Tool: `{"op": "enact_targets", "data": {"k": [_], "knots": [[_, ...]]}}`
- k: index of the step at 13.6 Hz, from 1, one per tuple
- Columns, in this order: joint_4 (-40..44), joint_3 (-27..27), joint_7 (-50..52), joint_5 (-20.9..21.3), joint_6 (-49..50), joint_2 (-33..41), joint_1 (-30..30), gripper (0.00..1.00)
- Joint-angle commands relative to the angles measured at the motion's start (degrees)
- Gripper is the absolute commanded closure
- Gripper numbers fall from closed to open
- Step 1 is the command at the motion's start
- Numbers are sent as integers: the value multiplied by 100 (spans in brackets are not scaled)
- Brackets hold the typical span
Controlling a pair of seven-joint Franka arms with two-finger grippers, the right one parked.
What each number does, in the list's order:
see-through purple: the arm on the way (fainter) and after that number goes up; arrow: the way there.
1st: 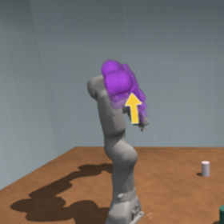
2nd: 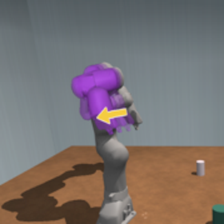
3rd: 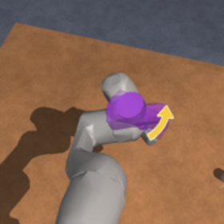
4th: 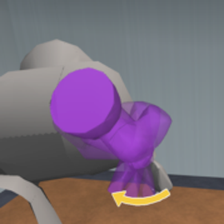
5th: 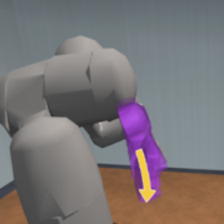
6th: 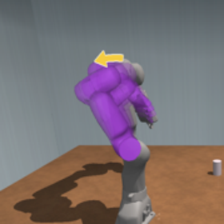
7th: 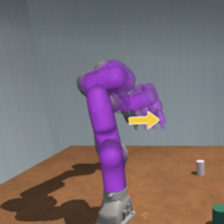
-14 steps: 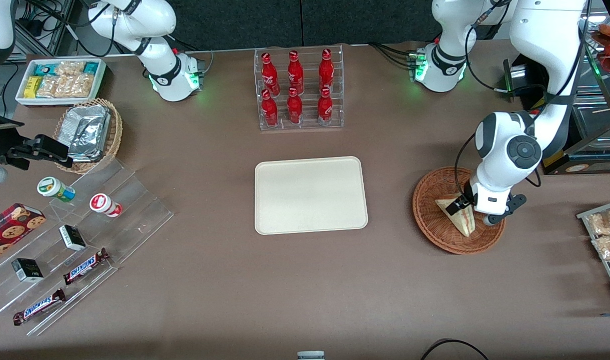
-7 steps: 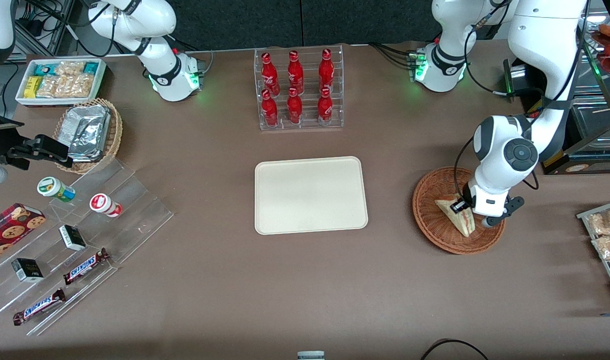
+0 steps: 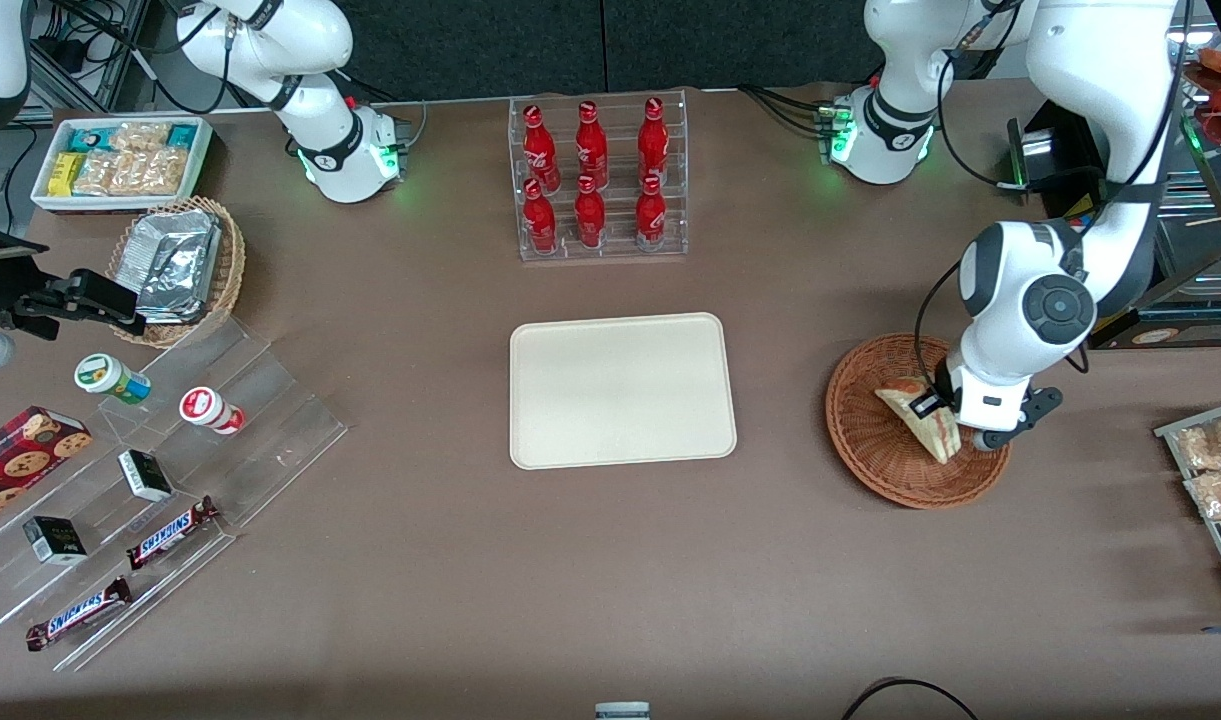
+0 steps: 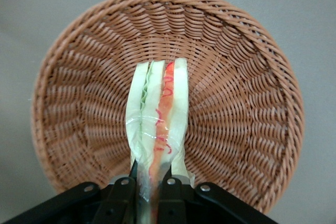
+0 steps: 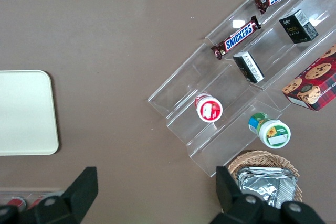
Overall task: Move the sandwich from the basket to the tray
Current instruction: 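Lift the sandwich with the left gripper and carry it over the cream tray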
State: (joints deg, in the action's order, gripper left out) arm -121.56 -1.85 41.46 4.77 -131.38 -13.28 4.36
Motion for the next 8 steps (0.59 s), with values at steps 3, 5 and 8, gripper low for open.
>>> {"op": "enact_targets", "data": {"k": [3, 5, 8], "knots": [[789, -26, 64, 138, 1261, 98, 179, 100], [1202, -43, 64, 147, 1859, 80, 363, 100], [1808, -70, 56, 129, 2624, 63, 601, 100]]}}
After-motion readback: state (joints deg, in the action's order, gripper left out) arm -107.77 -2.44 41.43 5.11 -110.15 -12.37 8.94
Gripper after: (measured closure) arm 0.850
